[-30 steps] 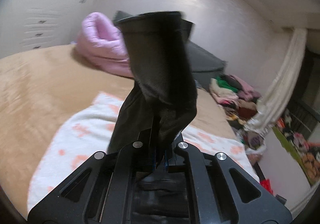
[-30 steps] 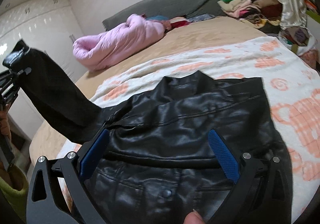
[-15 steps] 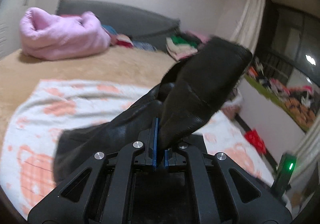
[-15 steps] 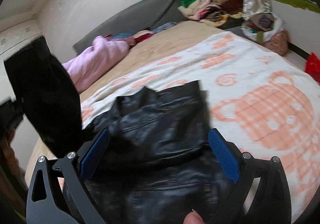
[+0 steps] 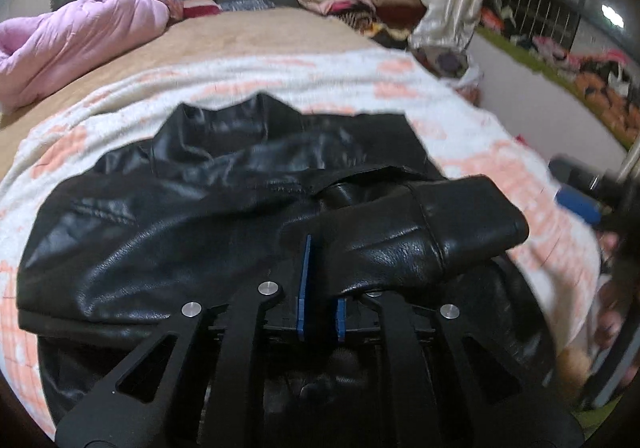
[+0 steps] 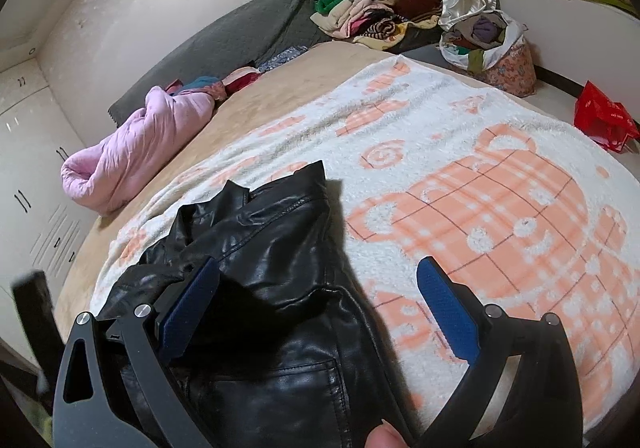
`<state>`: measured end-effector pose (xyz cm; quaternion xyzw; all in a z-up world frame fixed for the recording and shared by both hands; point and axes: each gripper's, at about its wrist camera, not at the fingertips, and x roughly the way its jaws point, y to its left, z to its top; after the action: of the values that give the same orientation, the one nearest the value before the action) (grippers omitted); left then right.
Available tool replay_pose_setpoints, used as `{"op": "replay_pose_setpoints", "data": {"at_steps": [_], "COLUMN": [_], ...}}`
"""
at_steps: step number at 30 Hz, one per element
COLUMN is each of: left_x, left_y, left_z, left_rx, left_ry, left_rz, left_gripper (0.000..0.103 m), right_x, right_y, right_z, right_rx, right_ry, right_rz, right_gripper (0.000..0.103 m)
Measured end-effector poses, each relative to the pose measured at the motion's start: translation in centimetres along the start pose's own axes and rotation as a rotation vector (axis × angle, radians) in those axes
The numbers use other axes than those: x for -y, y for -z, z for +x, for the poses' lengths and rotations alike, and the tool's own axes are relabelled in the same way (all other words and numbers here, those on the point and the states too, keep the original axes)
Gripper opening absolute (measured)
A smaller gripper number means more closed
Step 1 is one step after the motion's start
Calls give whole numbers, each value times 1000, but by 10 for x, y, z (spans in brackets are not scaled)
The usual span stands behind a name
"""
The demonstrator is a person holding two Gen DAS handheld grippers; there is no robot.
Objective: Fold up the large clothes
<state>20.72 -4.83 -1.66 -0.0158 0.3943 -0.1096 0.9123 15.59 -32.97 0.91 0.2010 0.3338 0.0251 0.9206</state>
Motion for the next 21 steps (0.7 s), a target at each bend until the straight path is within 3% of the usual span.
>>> {"op": "replay_pose_setpoints", "data": {"at_steps": [2,3,4,6,8,11,16,19,21], "left_x": [8,12,15,20,24,26,10,-14,-41], "left_y": [9,15,18,26,34,43,49,44,36], "left_z": [11,17,17,18,20,13,-21,-44,-62], "left_rx": [-43,-65,-75,-84,-97,-95,-65,-24,17], "left_ry": [-19,-43,-65,-89,-108,-97,-26,4,14], "left_rz": [41,74,98,134,166,192,119,33,-53], "left_gripper": [10,24,50,66,68,84,90,90,90], "right_x": [-2,-4,-5,-8,-14,-28,-46,-54,-59], "right_y": [0,0,1,3,5,8,16,22,23], "right_z": [2,4,7,14,23,39,76,93,99], "right_rx": [-11,-19,-38,-71,-111,-189,-319,-356,-359], "right_ry": [-11,-21,-52,-100,-130,-202,-286,-289,-255], "right_rz": [-1,-1,4,21,26,31,80,97,89], "right_gripper": [99,99,99,99,99,96,80,62,41]}}
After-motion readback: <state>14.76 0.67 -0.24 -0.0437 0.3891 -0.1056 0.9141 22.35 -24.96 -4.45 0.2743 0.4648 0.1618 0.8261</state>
